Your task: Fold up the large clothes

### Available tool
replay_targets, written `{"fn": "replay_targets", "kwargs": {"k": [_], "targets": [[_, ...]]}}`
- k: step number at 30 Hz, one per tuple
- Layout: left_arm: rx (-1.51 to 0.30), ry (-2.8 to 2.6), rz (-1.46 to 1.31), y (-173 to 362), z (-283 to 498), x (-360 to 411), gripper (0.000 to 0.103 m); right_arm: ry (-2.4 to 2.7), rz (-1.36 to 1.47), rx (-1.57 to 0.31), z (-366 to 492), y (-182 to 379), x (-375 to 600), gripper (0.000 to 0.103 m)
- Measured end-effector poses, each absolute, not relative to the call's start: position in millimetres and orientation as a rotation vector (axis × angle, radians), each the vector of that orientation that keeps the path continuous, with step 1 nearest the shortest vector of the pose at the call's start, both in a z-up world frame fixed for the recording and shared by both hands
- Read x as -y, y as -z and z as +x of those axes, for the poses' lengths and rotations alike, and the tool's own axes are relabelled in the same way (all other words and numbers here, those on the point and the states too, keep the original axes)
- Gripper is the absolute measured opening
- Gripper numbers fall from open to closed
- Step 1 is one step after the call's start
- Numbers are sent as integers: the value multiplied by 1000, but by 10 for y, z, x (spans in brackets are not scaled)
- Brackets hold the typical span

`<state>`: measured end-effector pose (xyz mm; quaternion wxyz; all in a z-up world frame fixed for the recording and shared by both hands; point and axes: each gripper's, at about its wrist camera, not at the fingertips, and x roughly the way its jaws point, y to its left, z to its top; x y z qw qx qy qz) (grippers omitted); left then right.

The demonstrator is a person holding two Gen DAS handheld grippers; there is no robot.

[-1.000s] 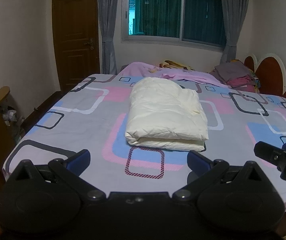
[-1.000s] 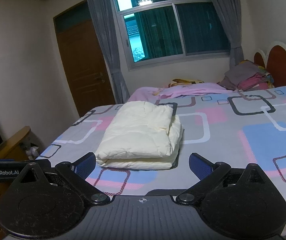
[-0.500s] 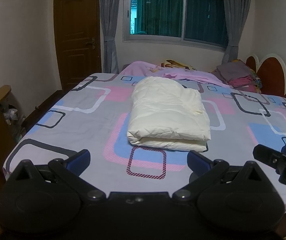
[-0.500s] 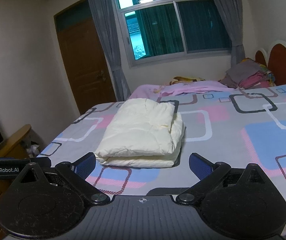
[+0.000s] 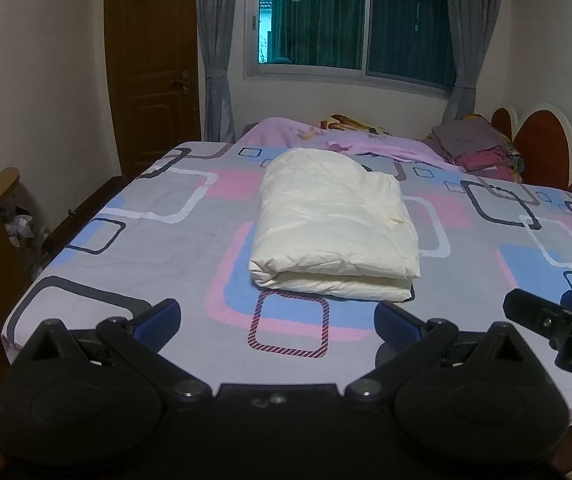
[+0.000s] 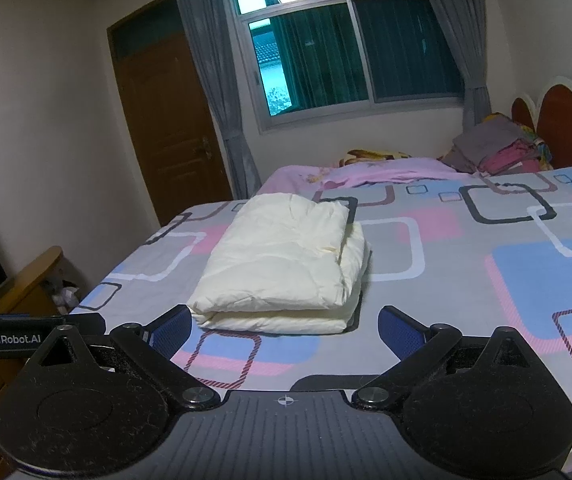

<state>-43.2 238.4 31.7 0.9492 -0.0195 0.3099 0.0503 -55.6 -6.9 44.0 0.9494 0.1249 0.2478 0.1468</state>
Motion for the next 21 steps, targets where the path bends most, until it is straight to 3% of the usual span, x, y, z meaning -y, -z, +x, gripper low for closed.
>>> {"fn": "replay_targets", "kwargs": {"k": [21], "targets": [[-644,-56,-43,-223,-202,-2314,100,-300,264,-528,-382,-373,161,99]]}}
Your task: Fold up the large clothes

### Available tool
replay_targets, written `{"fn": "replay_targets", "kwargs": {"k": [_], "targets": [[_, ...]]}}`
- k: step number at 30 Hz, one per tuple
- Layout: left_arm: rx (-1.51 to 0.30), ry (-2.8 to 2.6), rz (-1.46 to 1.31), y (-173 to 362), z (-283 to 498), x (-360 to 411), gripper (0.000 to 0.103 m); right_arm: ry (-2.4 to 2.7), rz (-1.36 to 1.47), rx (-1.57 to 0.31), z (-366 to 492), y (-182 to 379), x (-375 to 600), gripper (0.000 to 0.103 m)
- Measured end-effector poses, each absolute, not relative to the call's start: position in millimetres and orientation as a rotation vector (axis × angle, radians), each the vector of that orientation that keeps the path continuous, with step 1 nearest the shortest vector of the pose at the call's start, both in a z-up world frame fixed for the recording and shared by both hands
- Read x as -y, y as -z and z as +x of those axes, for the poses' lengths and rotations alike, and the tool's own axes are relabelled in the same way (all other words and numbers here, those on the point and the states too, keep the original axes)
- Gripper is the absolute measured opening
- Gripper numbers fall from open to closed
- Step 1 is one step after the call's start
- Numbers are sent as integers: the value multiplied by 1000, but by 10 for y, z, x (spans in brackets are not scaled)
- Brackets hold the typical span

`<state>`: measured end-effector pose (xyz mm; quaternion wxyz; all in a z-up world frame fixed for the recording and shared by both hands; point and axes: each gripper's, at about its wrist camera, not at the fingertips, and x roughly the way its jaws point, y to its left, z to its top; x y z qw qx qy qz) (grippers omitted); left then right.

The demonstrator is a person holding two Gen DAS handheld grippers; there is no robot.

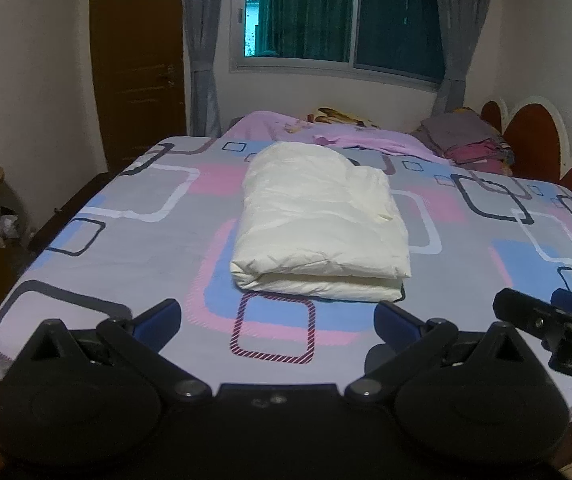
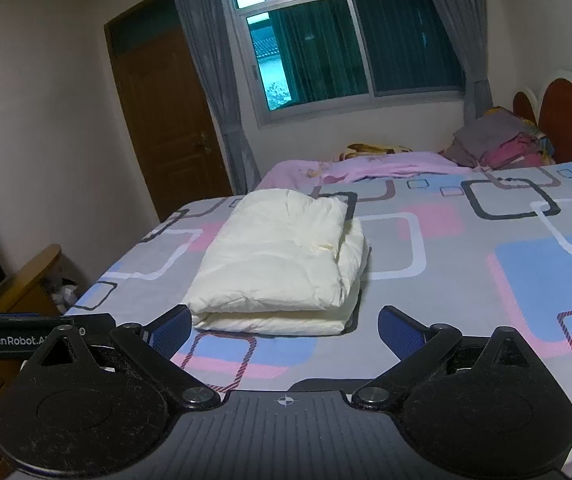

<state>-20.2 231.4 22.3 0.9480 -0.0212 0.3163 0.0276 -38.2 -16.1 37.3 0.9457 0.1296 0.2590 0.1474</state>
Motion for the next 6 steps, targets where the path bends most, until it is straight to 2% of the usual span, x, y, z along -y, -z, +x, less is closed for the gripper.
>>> {"fn": "replay_targets", "kwargs": {"k": [4,6], "targets": [[-639,-45,-61,-166,-89,-2318,98,-285,269,-549,-275,-290,217,99],[-653,-44,-65,-133,19,-2340,102,-273,272,-559,-216,-241,263,99]]}}
